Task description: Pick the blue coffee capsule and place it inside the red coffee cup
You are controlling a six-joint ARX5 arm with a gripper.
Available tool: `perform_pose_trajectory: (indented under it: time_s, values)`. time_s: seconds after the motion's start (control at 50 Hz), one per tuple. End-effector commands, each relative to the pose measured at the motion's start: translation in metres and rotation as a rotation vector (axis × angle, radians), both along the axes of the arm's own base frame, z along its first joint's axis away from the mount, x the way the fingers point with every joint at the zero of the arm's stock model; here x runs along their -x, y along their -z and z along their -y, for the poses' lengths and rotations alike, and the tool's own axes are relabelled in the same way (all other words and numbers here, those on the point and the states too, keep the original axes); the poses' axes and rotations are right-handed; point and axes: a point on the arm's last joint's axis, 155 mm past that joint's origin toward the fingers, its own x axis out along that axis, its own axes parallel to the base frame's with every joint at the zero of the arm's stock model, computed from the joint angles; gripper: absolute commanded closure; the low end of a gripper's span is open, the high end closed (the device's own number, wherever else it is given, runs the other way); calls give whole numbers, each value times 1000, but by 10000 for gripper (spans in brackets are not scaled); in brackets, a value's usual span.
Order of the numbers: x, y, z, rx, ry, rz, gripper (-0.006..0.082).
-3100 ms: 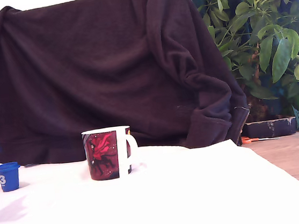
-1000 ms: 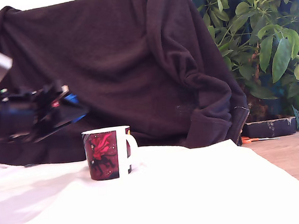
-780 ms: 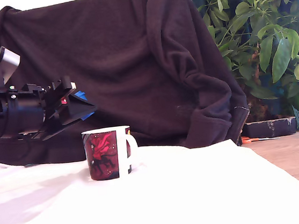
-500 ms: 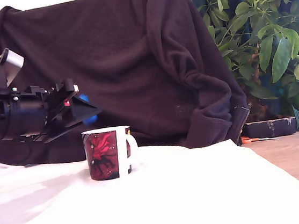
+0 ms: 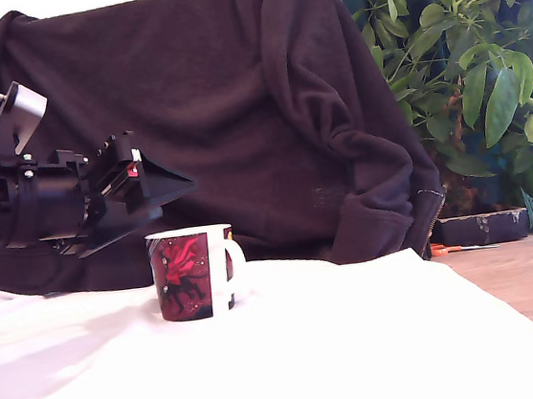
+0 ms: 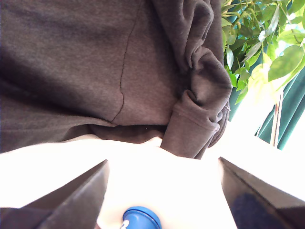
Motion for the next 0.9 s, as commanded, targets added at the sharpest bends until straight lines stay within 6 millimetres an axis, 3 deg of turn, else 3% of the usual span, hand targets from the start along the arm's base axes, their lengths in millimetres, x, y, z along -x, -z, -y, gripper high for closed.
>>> perform_pose_trajectory:
  time_s: [0.0,0.14,0.16,0.38,0.62,0.88]
  values:
    - [-5,-21,-6,12,-16,61,286]
    - [-13,-37,-27,17,-67,98,775]
    - [-14,-40,-31,19,-75,104,801]
    - [-21,-61,-66,-12,-159,117,787]
    - [-22,-50,-112,-210,-362,17,787]
    - [-4,-50,-146,-323,-508,-69,787]
